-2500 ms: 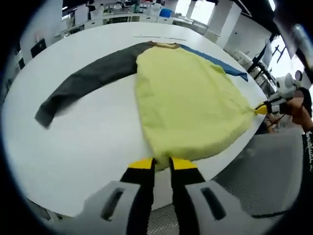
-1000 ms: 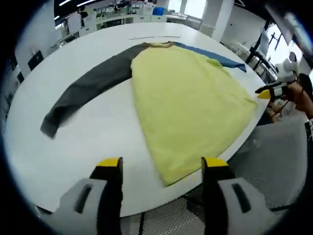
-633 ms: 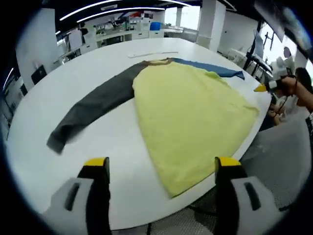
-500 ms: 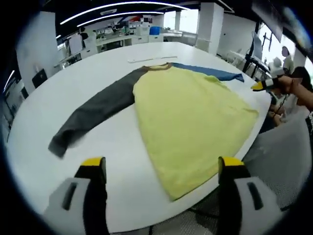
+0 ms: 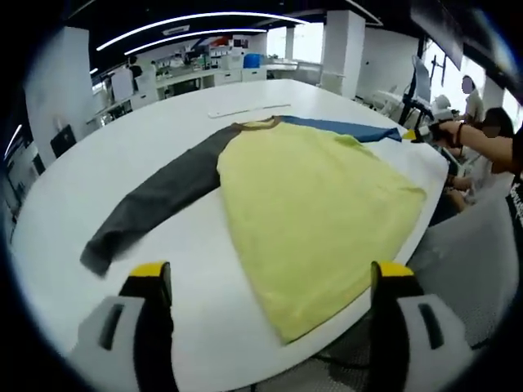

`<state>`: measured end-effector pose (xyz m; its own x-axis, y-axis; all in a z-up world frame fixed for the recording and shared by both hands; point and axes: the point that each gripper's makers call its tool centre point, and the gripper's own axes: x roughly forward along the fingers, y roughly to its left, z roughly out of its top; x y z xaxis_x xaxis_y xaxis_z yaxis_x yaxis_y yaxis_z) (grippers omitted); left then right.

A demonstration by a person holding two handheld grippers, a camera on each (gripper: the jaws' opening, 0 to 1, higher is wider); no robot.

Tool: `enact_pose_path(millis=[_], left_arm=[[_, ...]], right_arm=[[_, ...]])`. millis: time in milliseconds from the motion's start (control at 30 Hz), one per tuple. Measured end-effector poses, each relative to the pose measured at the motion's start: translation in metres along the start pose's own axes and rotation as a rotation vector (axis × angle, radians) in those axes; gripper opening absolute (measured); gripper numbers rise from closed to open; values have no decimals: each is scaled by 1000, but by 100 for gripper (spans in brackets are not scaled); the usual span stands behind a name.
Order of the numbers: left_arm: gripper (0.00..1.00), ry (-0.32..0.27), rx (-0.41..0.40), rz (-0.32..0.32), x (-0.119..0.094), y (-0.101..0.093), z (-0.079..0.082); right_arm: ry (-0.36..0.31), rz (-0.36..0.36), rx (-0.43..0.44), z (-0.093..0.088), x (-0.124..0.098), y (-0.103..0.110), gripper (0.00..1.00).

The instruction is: Fold the garment on the visible template until the final outline fits inside the template.

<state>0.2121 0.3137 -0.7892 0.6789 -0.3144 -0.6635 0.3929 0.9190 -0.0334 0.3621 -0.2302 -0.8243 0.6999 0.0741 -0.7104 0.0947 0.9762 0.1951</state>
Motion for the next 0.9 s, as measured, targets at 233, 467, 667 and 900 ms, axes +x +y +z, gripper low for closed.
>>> enact_pose_path(millis=[233,467,667,900], left_arm=[[99,-11,-4,4,-2,1,3],[99,-6,-8,13,-4,1,1],[98,11,3,13,-2,-1,0],[97,19,10,13,0,-3,0]], right_arm=[[10,-58,47,6,18,-15,28],[2,-100,49,15,28,-23,20],[16,-132,17,18,36,-26,16],[25,-154,-63,14,36,-19,5]])
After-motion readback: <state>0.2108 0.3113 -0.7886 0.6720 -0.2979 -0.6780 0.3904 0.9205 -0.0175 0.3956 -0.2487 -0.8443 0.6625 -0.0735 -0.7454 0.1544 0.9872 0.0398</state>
